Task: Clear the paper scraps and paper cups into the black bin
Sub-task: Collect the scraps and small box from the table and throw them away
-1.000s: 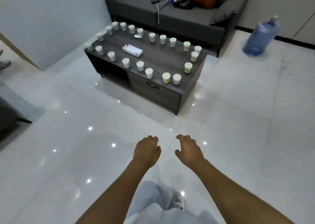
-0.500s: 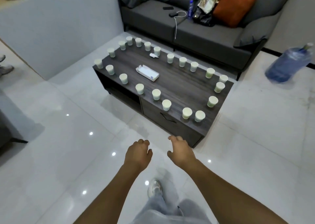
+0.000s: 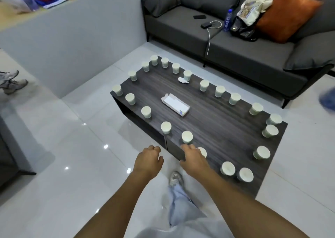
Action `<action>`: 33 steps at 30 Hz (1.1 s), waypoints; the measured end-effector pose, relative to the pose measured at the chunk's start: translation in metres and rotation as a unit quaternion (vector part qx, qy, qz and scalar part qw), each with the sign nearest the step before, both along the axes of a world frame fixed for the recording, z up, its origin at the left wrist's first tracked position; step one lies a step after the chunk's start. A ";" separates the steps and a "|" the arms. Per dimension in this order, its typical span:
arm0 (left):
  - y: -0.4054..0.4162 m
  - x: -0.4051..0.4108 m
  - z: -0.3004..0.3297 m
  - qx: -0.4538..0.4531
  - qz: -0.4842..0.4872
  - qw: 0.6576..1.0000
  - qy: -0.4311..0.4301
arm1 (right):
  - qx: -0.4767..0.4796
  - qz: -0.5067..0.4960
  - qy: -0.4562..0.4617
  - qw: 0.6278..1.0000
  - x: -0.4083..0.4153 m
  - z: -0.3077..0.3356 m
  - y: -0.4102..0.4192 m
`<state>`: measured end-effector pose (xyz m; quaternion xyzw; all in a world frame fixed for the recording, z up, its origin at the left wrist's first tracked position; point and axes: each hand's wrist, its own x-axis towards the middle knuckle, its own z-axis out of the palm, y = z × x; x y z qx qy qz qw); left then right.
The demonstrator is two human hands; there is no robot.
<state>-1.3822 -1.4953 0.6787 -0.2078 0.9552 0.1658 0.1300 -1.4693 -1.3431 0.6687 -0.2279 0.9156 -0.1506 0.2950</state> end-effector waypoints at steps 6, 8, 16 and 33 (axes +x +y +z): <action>-0.069 -0.104 0.003 -0.001 0.003 1.000 -0.015 | -0.007 -0.012 -0.016 1.000 -0.098 -0.001 -0.073; -0.088 -0.130 0.002 0.006 -0.002 1.000 -0.023 | -0.005 -0.015 -0.025 1.000 -0.122 -0.001 -0.093; -0.177 -0.229 -0.014 0.026 -0.042 0.996 -0.072 | 0.020 -0.061 -0.053 0.997 -0.215 -0.017 -0.165; -0.368 -0.463 -0.066 0.093 -0.176 0.973 -0.117 | 0.031 -0.275 -0.083 0.957 -0.398 -0.063 -0.326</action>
